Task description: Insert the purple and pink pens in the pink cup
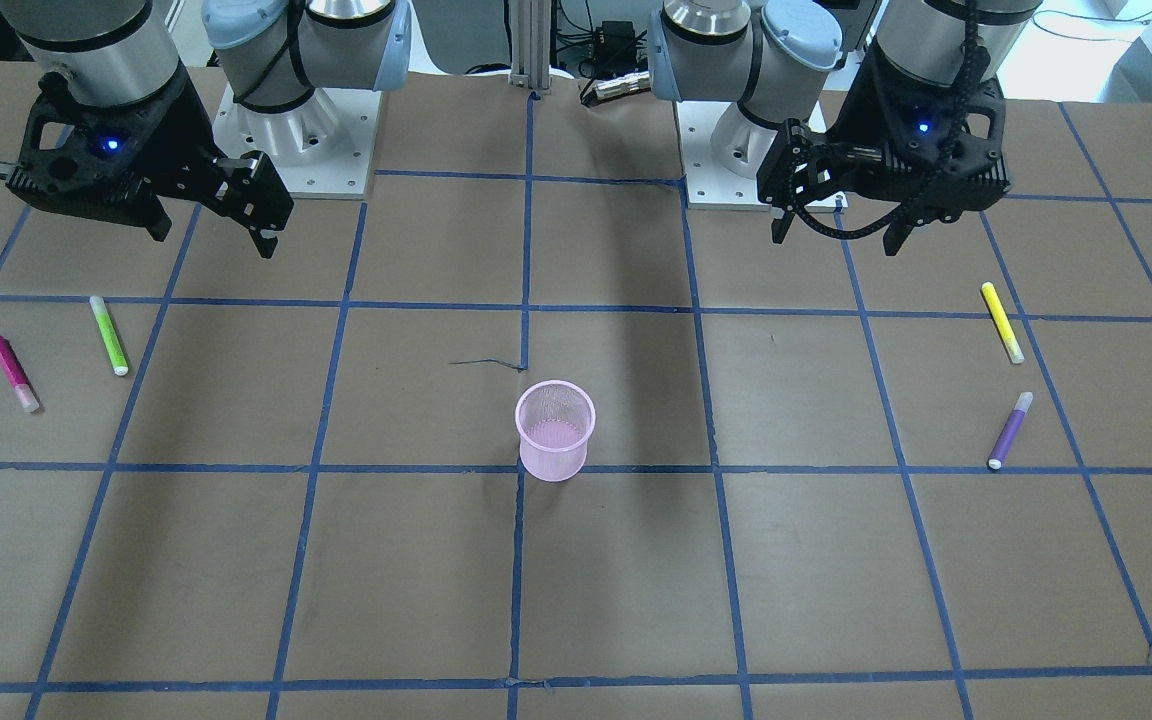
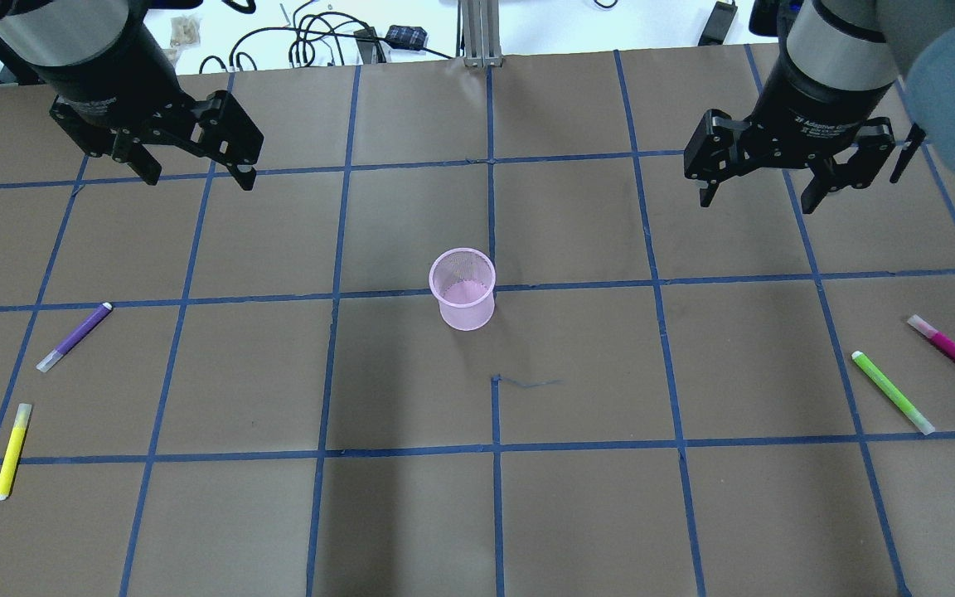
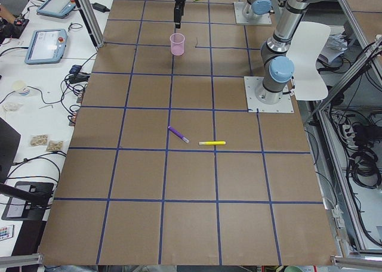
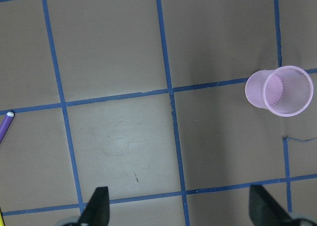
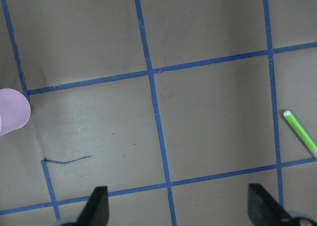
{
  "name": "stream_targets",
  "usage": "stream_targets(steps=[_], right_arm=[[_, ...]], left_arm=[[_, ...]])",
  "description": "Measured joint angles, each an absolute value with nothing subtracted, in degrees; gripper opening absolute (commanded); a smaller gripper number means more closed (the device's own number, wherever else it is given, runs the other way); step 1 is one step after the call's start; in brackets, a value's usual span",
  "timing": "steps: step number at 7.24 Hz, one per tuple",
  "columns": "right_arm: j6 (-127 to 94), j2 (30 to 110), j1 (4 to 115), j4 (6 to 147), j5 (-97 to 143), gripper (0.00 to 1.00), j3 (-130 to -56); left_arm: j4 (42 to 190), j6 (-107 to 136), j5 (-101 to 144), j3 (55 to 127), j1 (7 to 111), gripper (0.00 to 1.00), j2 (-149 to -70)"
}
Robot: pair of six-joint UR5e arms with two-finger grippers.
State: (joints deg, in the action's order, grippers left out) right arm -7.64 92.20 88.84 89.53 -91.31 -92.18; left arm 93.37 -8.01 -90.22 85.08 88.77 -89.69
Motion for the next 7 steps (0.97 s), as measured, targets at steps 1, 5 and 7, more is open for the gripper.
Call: stream_targets(steps=[1, 5, 7], right_arm=[[-7.6, 92.2, 88.9, 89.6, -91.3, 1.0, -92.3], [-7.5, 92.2, 88.8, 89.5, -91.4, 1.0, -92.4], [-6.8, 92.0, 87.6, 89.5, -91.3, 1.0, -92.6]], left_arm=[[93.3, -8.0, -90.0, 85.1, 88.8, 1.0, -89.7], [93.3, -7.8, -89.3, 85.1, 88.8, 1.0, -89.6], [93.3, -7.1, -89.3, 85.1, 88.7, 1.0, -89.5]])
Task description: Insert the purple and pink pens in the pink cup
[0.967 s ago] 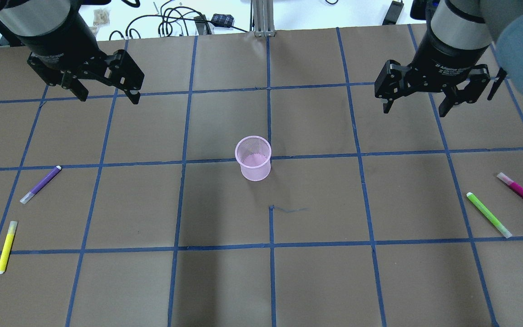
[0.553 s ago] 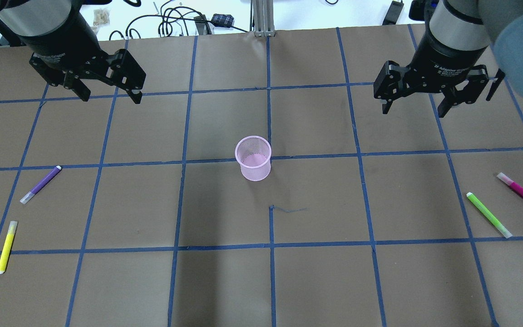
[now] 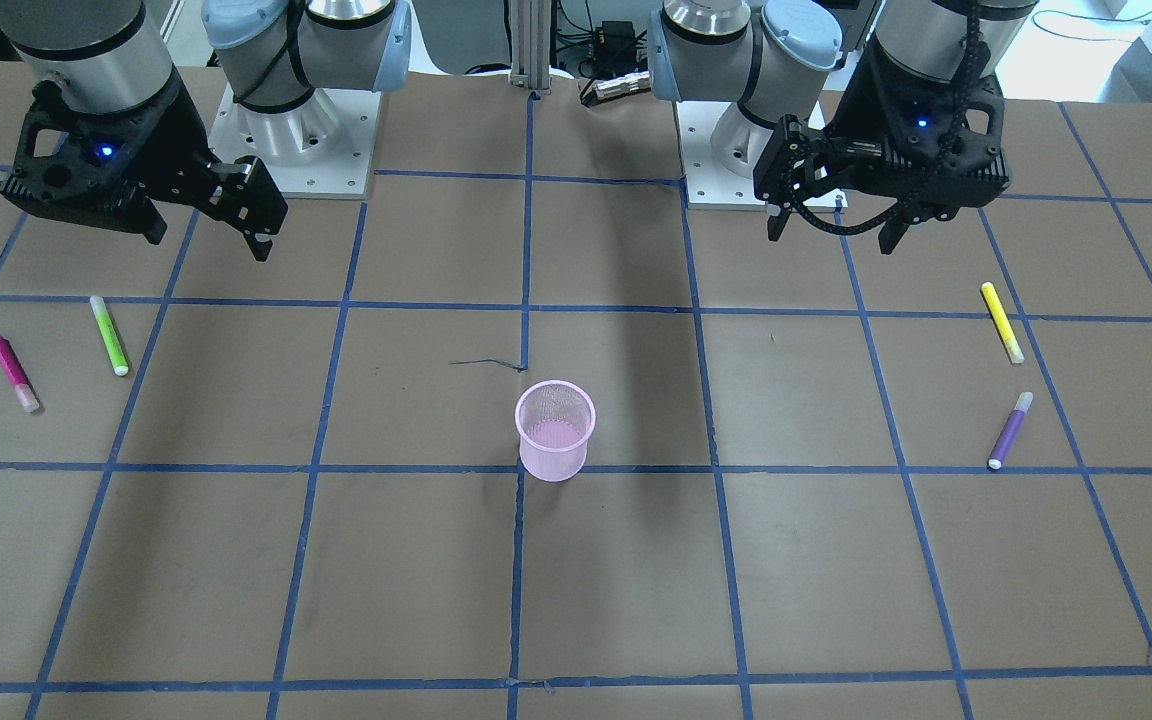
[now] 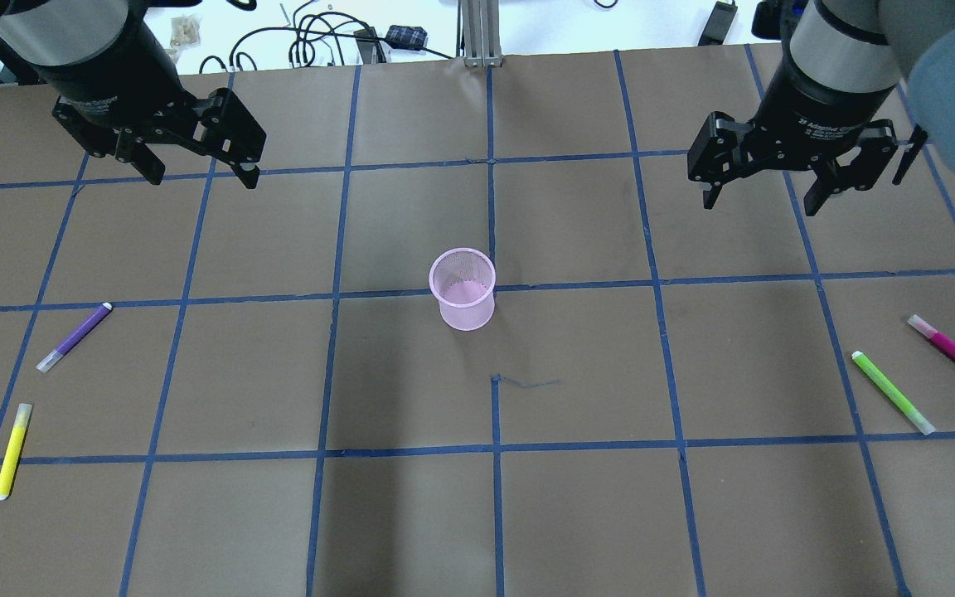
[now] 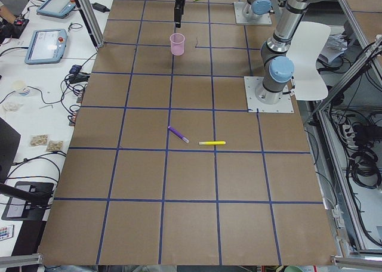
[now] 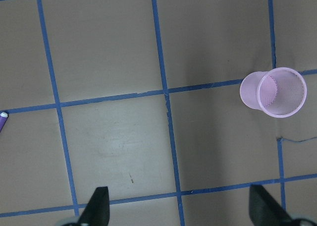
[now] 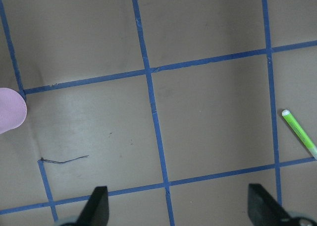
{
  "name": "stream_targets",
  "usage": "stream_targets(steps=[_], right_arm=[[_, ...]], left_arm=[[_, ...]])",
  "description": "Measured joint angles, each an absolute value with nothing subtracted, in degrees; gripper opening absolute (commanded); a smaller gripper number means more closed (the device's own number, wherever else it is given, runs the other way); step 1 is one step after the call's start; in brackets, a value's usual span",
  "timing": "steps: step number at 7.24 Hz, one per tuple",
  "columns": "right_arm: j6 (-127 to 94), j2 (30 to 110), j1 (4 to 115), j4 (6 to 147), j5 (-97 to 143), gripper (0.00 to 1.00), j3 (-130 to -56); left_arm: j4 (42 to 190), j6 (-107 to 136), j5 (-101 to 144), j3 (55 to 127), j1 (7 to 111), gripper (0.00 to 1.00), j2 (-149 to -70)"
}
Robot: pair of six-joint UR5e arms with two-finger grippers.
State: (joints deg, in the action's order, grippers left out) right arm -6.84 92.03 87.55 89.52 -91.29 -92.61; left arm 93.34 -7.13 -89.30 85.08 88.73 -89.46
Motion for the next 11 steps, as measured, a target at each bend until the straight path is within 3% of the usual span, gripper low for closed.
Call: stream_targets(steps=[5, 8, 11], right_arm=[[6.8, 91.9, 79.5, 89.8, -91.2, 1.0, -93.8], [32.9, 91.8, 64.9, 91.8, -90.8, 1.0, -97.7], [66.6, 91.7, 52.5, 105.7, -90.3, 1.0, -107.1]], left_arm=[[93.3, -4.6, -89.4, 85.1, 88.7, 1.0, -89.3], [93.4, -4.7, -89.4, 85.2, 88.7, 1.0, -89.3], [93.4, -7.1, -89.6, 86.5, 87.2, 1.0, -89.1]])
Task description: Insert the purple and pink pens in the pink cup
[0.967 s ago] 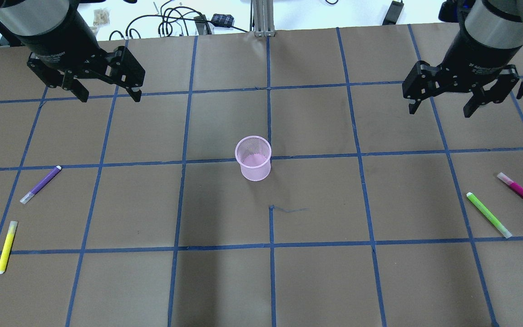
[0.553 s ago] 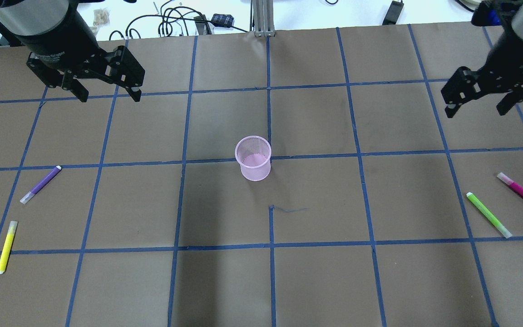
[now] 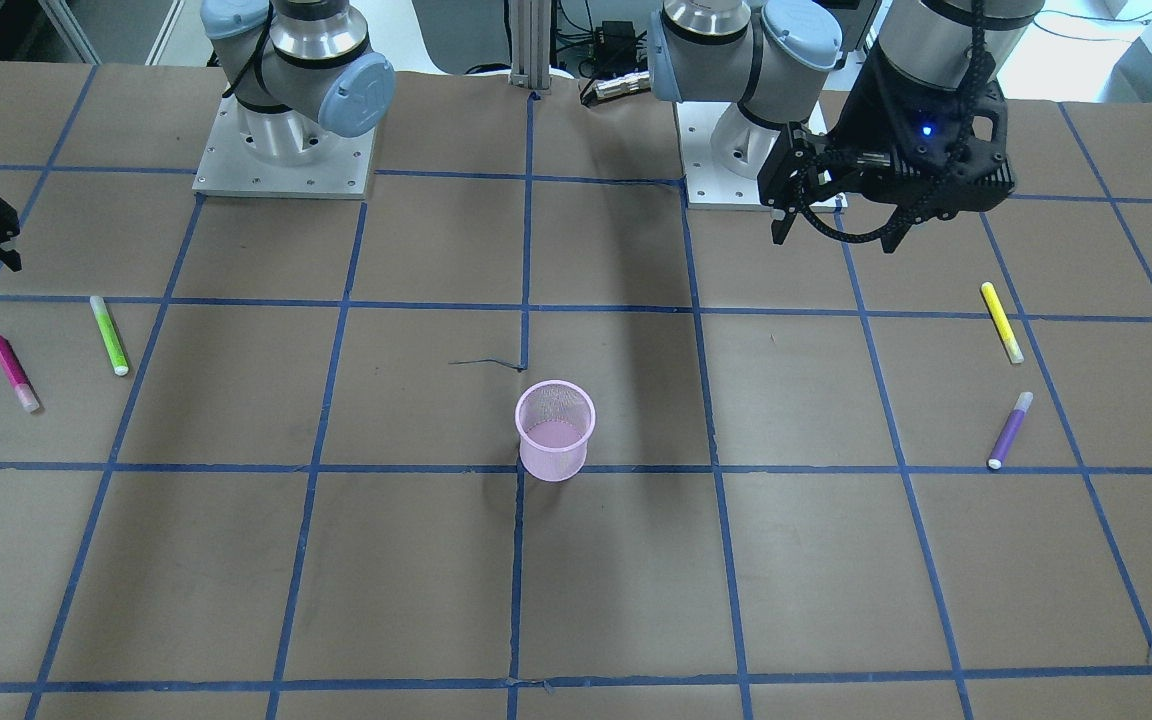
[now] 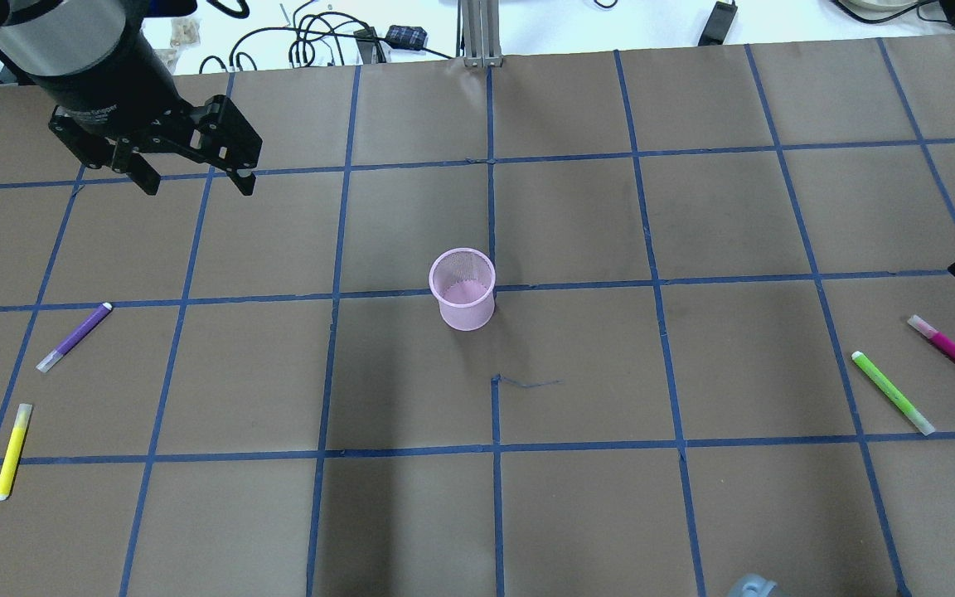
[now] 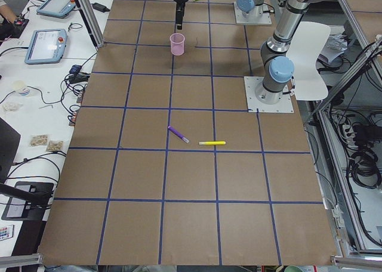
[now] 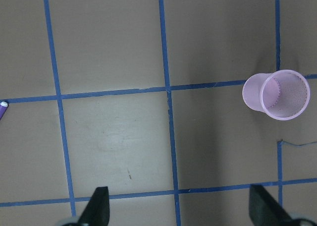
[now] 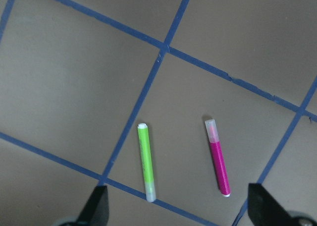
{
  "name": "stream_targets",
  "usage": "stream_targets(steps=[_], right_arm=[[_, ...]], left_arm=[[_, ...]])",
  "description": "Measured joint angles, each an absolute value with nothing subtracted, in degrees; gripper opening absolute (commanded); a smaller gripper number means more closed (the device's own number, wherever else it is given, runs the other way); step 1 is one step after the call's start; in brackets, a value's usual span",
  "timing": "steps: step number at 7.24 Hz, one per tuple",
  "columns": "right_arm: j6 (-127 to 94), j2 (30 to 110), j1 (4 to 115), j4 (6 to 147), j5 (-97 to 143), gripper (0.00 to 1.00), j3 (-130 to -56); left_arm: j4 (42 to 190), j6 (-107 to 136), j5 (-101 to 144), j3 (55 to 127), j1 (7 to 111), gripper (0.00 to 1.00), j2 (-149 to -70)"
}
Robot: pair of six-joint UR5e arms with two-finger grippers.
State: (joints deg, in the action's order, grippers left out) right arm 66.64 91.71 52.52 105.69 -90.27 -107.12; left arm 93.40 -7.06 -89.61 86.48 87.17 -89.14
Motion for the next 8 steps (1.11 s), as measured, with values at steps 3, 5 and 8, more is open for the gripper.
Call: stream_targets(steps=[3, 5, 8], right_arm=[[90.8, 89.9, 43.2, 110.0, -88.4, 1.0, -112.0], [102.7, 83.2, 40.1, 116.4, -88.8, 1.0, -112.6], [107.9, 76.5, 38.3, 122.9, -89.0, 1.0, -113.5]], left_arm=[[92.8, -14.7, -89.3, 88.1, 81.3, 1.0, -90.4], [90.9, -20.0, -89.6, 89.6, 79.2, 1.0, -91.5], [83.5, -35.3, -89.5, 94.6, 70.7, 1.0, -93.7]])
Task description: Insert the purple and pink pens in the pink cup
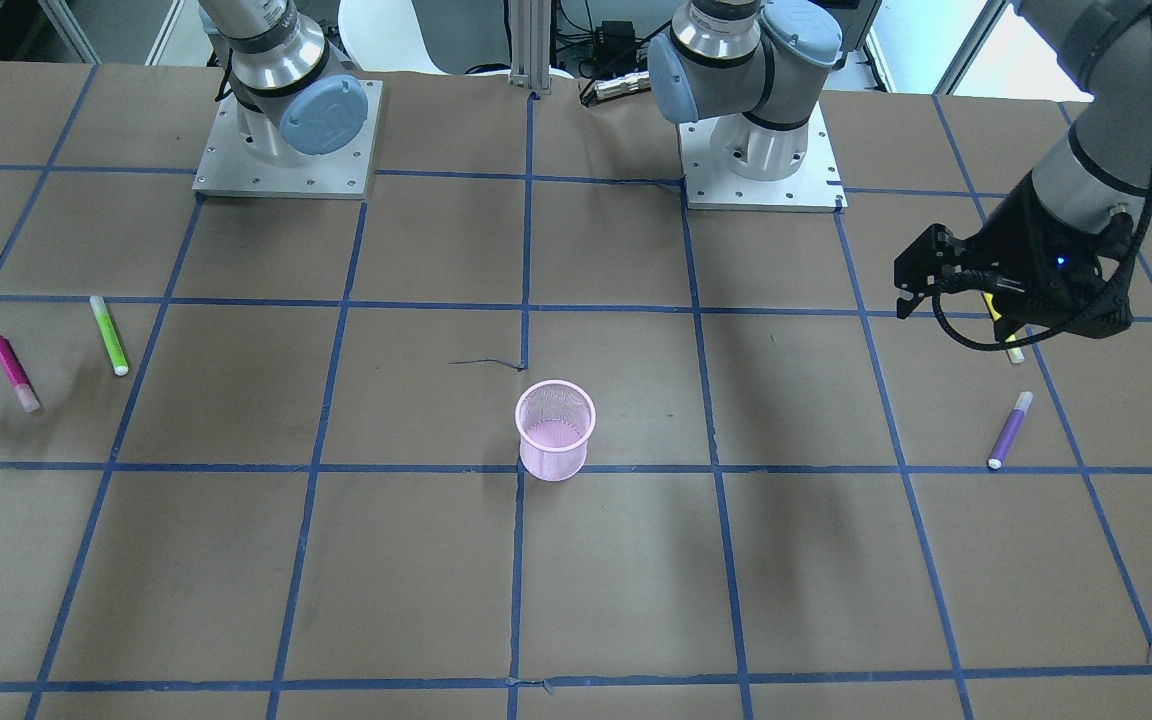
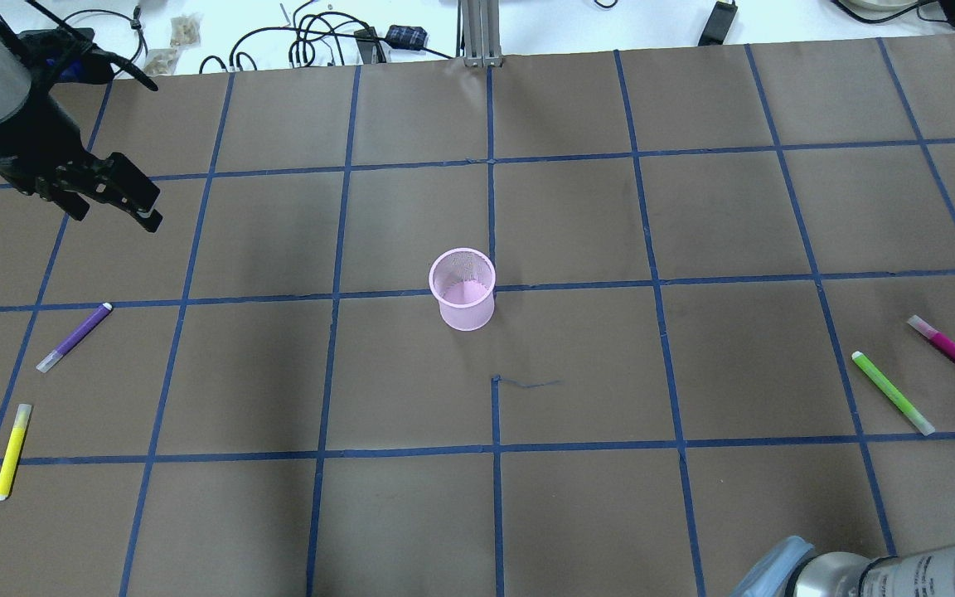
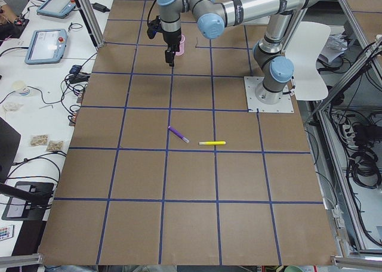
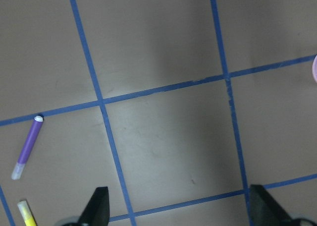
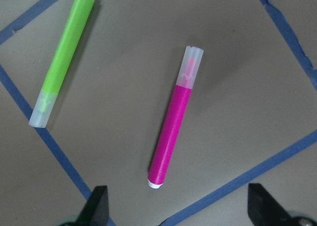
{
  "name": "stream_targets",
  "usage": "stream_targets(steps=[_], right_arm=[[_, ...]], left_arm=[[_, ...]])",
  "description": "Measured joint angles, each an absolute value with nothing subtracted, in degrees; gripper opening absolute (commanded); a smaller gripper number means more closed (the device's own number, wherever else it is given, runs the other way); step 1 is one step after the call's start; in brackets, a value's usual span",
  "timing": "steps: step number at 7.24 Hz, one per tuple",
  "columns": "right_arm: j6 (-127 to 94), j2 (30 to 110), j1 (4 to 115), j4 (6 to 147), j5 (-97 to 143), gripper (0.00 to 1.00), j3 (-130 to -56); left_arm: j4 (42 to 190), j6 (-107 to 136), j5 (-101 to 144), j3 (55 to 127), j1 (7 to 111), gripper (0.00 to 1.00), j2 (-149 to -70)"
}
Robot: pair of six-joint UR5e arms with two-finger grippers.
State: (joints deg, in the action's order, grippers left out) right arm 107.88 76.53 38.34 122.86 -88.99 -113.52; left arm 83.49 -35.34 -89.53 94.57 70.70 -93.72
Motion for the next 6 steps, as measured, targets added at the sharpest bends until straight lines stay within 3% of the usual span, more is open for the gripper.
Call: stream_targets(steps=[5, 6], right_arm=[[108.1, 73.1, 38.2, 133.9, -90.7, 0.9, -118.9], [108.1, 72.1, 38.2, 134.2, -90.9, 0.82, -119.0]], left_arm=[[65.4, -59.8, -94.3, 97.7, 58.8, 1.0, -106.3], [62.0, -63.9, -96.1, 97.8, 58.1, 1.0, -109.3]])
